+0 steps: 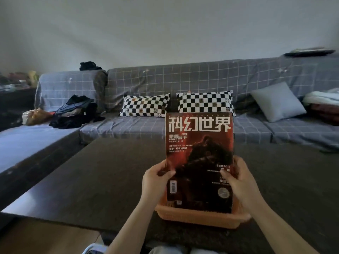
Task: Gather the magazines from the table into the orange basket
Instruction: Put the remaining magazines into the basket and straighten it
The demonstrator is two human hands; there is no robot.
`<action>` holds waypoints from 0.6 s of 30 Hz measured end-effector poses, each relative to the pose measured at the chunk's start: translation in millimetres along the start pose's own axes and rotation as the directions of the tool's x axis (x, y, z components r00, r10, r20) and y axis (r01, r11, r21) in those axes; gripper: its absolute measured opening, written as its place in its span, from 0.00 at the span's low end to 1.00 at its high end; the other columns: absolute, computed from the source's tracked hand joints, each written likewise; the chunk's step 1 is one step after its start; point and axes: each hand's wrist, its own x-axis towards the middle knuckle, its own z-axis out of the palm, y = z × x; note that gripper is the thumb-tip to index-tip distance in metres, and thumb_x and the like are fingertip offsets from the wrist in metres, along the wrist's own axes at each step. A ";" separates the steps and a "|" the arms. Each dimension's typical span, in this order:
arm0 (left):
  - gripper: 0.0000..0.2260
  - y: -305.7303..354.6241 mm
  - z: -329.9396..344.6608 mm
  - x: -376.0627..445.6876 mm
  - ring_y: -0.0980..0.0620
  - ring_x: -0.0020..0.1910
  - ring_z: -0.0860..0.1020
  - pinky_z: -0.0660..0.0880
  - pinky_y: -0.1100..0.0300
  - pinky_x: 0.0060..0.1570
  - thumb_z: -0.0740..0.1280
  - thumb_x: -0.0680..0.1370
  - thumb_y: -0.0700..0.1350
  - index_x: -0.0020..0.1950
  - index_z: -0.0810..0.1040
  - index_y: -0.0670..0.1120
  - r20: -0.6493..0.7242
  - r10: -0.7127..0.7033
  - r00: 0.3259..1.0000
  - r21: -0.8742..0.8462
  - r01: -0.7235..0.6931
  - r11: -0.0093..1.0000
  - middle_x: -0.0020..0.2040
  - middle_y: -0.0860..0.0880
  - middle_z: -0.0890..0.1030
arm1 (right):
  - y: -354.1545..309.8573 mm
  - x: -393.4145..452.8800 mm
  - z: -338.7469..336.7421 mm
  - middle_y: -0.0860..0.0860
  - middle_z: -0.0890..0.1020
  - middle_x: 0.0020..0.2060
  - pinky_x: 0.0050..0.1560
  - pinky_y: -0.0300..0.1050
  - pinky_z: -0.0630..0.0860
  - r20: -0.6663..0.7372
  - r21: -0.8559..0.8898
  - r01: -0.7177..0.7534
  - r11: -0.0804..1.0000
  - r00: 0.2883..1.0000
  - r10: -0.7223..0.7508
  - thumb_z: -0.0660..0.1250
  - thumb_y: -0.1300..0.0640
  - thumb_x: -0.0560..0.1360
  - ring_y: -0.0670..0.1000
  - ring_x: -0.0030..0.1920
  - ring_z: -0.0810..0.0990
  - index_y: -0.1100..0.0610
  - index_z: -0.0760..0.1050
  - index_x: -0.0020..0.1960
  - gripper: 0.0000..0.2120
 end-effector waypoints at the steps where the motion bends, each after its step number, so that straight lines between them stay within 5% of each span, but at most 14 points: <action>1: 0.10 -2.5 6.6 2.2 0.60 0.45 0.82 0.78 0.64 0.42 0.72 0.74 0.45 0.54 0.81 0.55 -0.007 0.014 1.000 0.052 -0.014 0.999 0.45 0.58 0.84 | 5.2 0.6 -2.6 0.39 0.79 0.45 0.41 0.37 0.73 -0.020 -0.073 0.019 0.997 1.000 -0.021 0.66 0.56 0.75 0.46 0.49 0.79 0.44 0.66 0.56 0.14; 4: 0.13 -9.5 20.0 1.7 0.64 0.43 0.79 0.73 0.70 0.40 0.73 0.73 0.45 0.54 0.76 0.59 -0.024 0.076 0.997 0.222 -0.069 0.972 0.45 0.60 0.82 | 22.0 2.3 -5.3 0.39 0.78 0.43 0.34 0.31 0.69 -0.060 -0.212 0.017 0.977 0.998 -0.030 0.67 0.56 0.74 0.45 0.46 0.80 0.47 0.68 0.56 0.13; 8: 0.15 -21.3 30.9 -1.3 0.63 0.42 0.78 0.75 0.65 0.41 0.73 0.72 0.47 0.48 0.69 0.62 -0.032 0.081 0.996 0.364 -0.064 0.929 0.42 0.60 0.80 | 39.7 2.3 -1.6 0.43 0.79 0.46 0.34 0.28 0.69 -0.098 -0.340 -0.001 0.940 0.995 -0.035 0.69 0.58 0.74 0.38 0.40 0.75 0.50 0.67 0.67 0.24; 12: 0.10 -25.6 35.1 2.4 0.62 0.40 0.78 0.73 0.66 0.37 0.74 0.71 0.49 0.41 0.73 0.57 -0.084 0.092 0.992 0.435 -0.047 0.899 0.41 0.59 0.79 | 44.4 3.7 2.1 0.47 0.80 0.51 0.28 0.30 0.68 -0.137 -0.413 -0.040 0.910 0.990 -0.019 0.68 0.57 0.74 0.39 0.34 0.73 0.49 0.63 0.70 0.27; 18: 0.10 -27.0 37.3 6.2 0.63 0.40 0.76 0.72 0.67 0.38 0.74 0.72 0.47 0.43 0.73 0.56 -0.131 0.129 0.983 0.404 -0.066 0.913 0.40 0.60 0.75 | 42.2 4.8 5.8 0.50 0.78 0.57 0.47 0.40 0.73 -0.172 -0.461 -0.049 0.886 0.984 -0.035 0.70 0.56 0.73 0.50 0.54 0.78 0.51 0.65 0.70 0.28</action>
